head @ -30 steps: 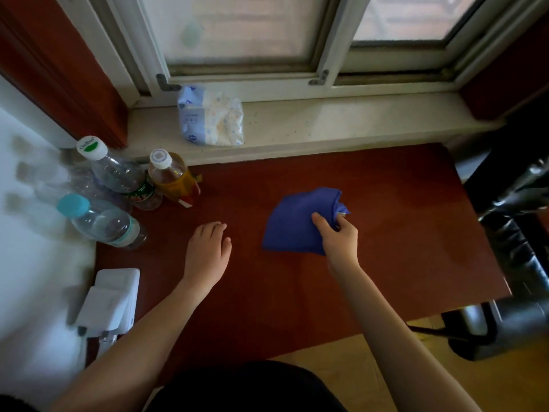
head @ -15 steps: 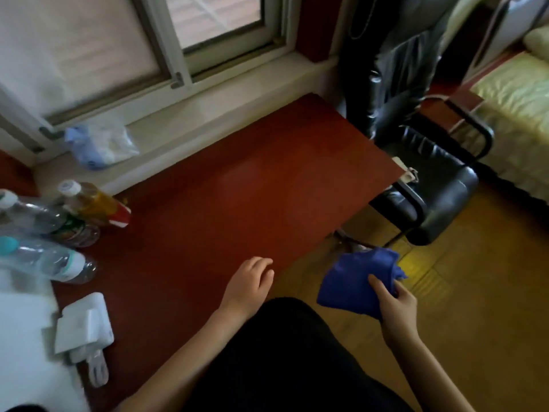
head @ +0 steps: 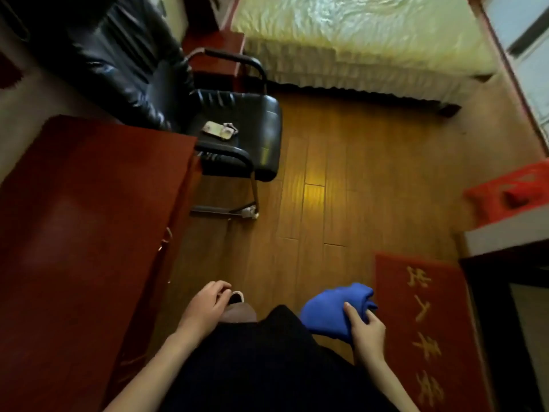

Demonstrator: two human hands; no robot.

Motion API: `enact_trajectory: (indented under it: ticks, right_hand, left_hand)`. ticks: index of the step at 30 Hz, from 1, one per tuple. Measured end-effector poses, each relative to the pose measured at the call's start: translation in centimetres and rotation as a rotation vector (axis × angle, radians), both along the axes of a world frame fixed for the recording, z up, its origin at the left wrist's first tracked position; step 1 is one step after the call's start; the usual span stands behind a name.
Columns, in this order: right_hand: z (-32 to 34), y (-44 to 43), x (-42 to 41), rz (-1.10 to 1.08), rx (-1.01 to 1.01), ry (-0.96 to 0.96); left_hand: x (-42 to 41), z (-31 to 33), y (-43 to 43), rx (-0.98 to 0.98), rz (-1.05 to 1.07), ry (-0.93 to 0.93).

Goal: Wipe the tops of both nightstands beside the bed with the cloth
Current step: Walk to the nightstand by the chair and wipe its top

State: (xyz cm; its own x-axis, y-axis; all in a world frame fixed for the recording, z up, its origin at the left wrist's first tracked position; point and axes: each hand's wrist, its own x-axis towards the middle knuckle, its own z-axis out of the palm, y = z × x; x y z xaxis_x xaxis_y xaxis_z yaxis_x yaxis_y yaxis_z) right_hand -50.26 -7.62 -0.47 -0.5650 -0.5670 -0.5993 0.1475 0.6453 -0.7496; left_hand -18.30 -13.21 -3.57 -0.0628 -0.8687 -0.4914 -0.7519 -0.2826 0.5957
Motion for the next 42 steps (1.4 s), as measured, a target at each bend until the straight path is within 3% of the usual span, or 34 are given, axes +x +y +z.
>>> enact_trajectory:
  ticks: [5, 13, 27, 33, 42]
  right_hand:
    - [0.0, -5.8, -2.5, -0.098, -0.066, -0.042]
    - [-0.3, -24.1, -5.3, -0.044, -0.136, -0.052]
    - [1.6, -47.9, -19.5, -0.142, -0.084, 0.155]
    - [-1.0, -60.2, -28.3, -0.115, -0.062, 0.158]
    - [1.4, -86.5, -33.5, 0.235, -0.14, 0.092]
  left_hand:
    - [-2.9, 0.6, -7.5, -0.025, -0.059, 0.011]
    - [-5.7, -1.4, -23.3, -0.01, -0.041, 0.009]
    - [-19.6, 3.1, -55.5, -0.124, -0.201, 0.095]
    - [-26.6, 1.9, -66.7, -0.114, -0.111, 0.094]
    - [-31.0, 2.6, -79.1, -0.1, 0.265, 0.024]
